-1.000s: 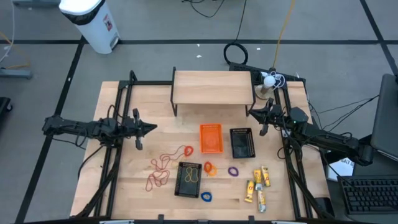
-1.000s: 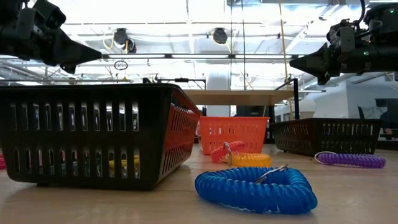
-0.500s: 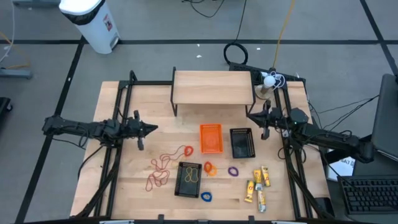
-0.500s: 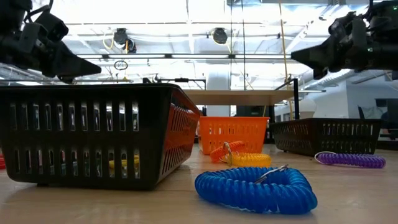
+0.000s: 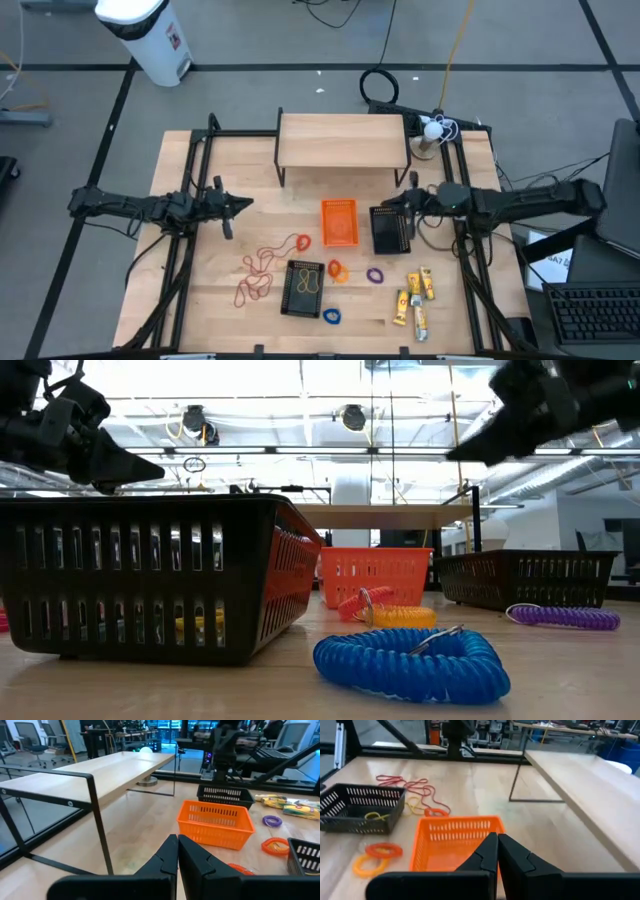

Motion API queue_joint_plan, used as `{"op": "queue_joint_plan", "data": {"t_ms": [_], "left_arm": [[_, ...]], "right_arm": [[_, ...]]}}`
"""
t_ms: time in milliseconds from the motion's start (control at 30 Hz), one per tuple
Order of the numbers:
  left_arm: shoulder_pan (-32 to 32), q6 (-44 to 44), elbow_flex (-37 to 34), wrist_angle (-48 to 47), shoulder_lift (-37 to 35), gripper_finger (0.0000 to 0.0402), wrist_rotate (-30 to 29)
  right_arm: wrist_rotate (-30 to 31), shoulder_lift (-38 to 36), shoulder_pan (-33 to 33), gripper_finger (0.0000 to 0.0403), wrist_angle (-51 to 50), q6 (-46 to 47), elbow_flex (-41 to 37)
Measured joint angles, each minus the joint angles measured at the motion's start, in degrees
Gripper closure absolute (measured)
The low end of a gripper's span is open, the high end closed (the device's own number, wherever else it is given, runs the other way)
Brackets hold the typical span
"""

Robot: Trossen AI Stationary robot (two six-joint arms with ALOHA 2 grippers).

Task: Pick & Place Office Desk Supplies
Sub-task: Put the violet spring keychain into the orange bin

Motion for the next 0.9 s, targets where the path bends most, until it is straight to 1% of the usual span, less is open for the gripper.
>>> {"op": "queue_joint_plan", "data": {"t_ms": [100, 167, 300, 433, 600, 733, 900], "left_arm": [[0.0, -0.2, 0.0, 0.0, 0.0, 0.0398, 0.0], [0.0, -0.2, 0.0, 0.0, 0.0, 0.0392, 0.0], [0.0, -0.2, 0.0, -0.1, 0.0, 0.0384, 0.0], [0.0, 0.3, 0.0, -0.2, 0.1, 0.039, 0.2], [0.0, 0.3, 0.0, -0.2, 0.1, 0.0399, 0.4], [0.0, 0.3, 0.0, -0.2, 0.1, 0.0388, 0.5], [0.0, 0.3, 0.0, -0.1, 0.1, 0.0383, 0.5]], "right_arm": [[4.8, 7.2, 4.7, 0.0399, -4.8, -0.1, 5.8], [5.9, 11.8, 7.2, 0.0401, -8.9, 0.4, 10.0], [6.3, 19.7, 11.1, 0.0402, -16.2, 3.7, 18.5], [6.2, 25.7, 13.9, 0.0402, -21.5, 5.4, 24.1], [6.0, 31.9, 15.9, 0.0402, -27.2, 6.5, 29.1], [3.0, 36.2, 16.1, 0.0401, -26.2, 5.6, 31.9], [2.6, 42.9, 15.4, 0.0401, -26.3, 2.6, 36.4]]}}
